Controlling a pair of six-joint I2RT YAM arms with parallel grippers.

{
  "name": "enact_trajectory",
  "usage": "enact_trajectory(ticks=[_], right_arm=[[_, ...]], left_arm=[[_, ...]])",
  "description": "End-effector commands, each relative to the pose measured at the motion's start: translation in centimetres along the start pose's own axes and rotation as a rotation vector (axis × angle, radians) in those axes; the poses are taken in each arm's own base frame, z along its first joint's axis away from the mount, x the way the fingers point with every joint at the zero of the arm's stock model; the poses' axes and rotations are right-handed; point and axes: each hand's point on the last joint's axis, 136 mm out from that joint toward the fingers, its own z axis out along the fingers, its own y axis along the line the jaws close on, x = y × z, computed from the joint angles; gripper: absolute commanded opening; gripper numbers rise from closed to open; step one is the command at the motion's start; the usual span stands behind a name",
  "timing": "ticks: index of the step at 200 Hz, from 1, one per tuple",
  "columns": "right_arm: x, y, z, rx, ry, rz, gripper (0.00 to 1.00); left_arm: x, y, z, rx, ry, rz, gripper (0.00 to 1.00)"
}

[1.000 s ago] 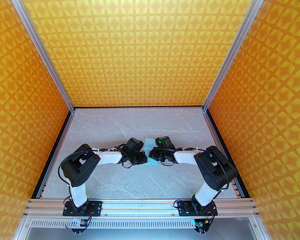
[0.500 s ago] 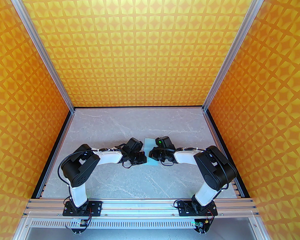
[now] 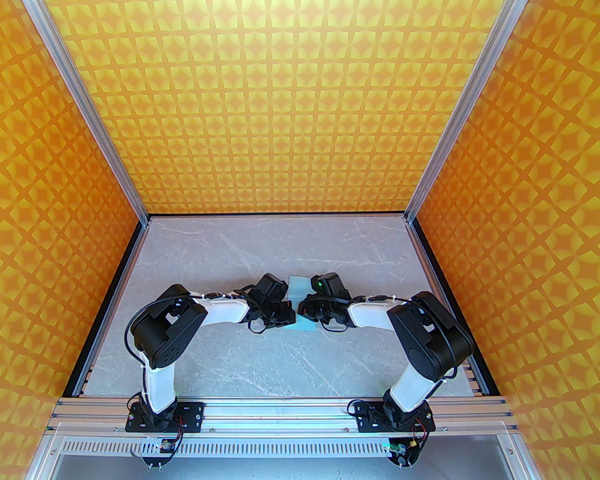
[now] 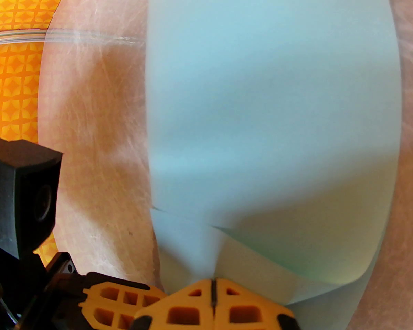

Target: Fold a paper plane with a square sheet of paper (fold left side to right side)

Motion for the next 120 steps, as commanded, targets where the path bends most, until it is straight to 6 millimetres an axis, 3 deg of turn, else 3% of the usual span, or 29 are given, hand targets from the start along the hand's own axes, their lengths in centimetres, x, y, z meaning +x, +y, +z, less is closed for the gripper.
enact_trajectory(ticks=[1, 61, 120], right_arm=[[2.2, -2.8, 0.7, 0.086, 0.060, 0.046, 0.00], [1.6, -3.6, 0.2, 0.110, 0.034, 0.035, 0.00], [-0.9, -5.6, -2.2, 0.123, -0.033, 0.060, 0.00]], left_arm=[[1.1, 2.5, 0.5, -0.061, 0.026, -0.025, 0.00], [4.2, 6.3, 0.7, -0.125, 0.081, -0.088, 0.00], [5.5, 7.5, 0.6, -0.147, 0.101, -0.102, 0.00]])
